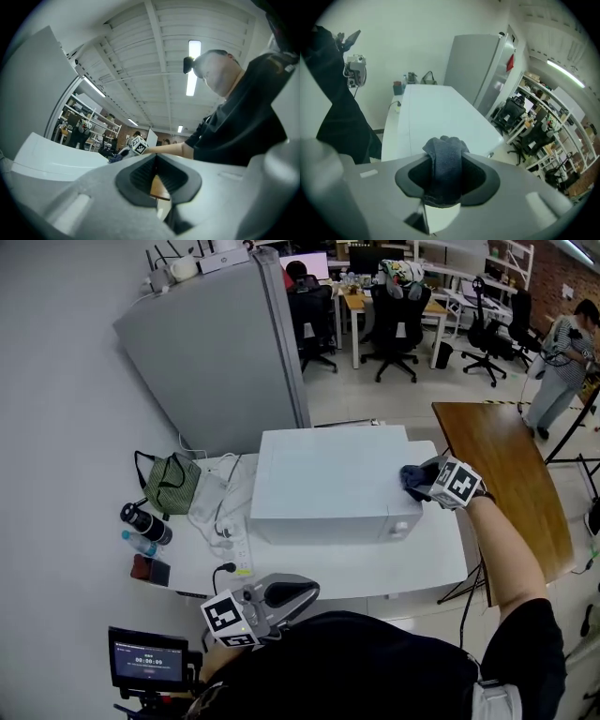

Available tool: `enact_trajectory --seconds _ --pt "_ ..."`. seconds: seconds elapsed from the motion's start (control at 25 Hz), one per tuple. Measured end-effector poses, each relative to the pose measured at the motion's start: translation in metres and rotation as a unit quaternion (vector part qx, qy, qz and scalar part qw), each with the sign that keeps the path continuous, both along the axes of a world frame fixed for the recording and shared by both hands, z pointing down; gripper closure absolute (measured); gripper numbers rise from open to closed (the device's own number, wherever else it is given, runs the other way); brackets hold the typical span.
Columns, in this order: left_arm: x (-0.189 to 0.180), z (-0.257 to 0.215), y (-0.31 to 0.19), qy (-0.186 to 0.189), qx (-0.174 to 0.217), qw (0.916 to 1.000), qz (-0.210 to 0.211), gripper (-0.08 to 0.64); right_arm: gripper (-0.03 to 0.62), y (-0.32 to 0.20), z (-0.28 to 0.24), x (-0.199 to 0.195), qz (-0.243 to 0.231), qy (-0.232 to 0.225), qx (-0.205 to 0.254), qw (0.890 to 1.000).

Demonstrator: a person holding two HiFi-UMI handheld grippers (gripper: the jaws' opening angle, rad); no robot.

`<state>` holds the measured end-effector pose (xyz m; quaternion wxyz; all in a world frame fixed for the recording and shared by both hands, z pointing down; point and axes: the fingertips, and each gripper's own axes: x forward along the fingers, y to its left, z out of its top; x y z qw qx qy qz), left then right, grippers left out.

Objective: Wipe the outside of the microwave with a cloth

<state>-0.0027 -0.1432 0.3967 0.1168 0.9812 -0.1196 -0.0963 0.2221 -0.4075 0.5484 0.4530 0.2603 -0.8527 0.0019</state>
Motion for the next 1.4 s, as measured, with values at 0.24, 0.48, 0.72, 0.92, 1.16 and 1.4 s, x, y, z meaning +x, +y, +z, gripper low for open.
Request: enact_trajectory --seconds 0.24,0.48,0.72,0.92,1.16,1.4 --pt "-0.078 -0.006 -0.002 0.014 0.008 0.9994 -0.03 0.557 0.451 0.032 -0.035 -0.255 -0.169 -0.077 0.021 0.982" --pt "-0.179 0.005 0.005 0.008 0.009 0.9973 -0.073 0.557 0.451 0.031 -0.001 -0.426 -0.207 -0.038 0.0 0.978" --pt "-0.186 0.01 0.005 0.005 0.006 0.997 -0.077 0.557 0.454 0.016 0.007 -0.365 -0.157 -0.042 -0.024 0.986" --pt "-0.108 0.001 0.01 0.002 0.019 0.9986 -0.049 0.557 0.454 0.02 0.018 -0.195 -0.094 -0.019 -0.031 0.995" --pt "0.001 -0.006 0.032 0.005 0.001 1.0 -0.006 0.557 0.454 0.036 0.016 0.022 -0.005 0.016 -0.037 0.999" --pt "-0.012 -0.008 0.031 0.002 -0.001 0.9999 -0.017 0.557 0.454 0.039 -0.022 -0.037 -0.044 -0.047 0.003 0.998"
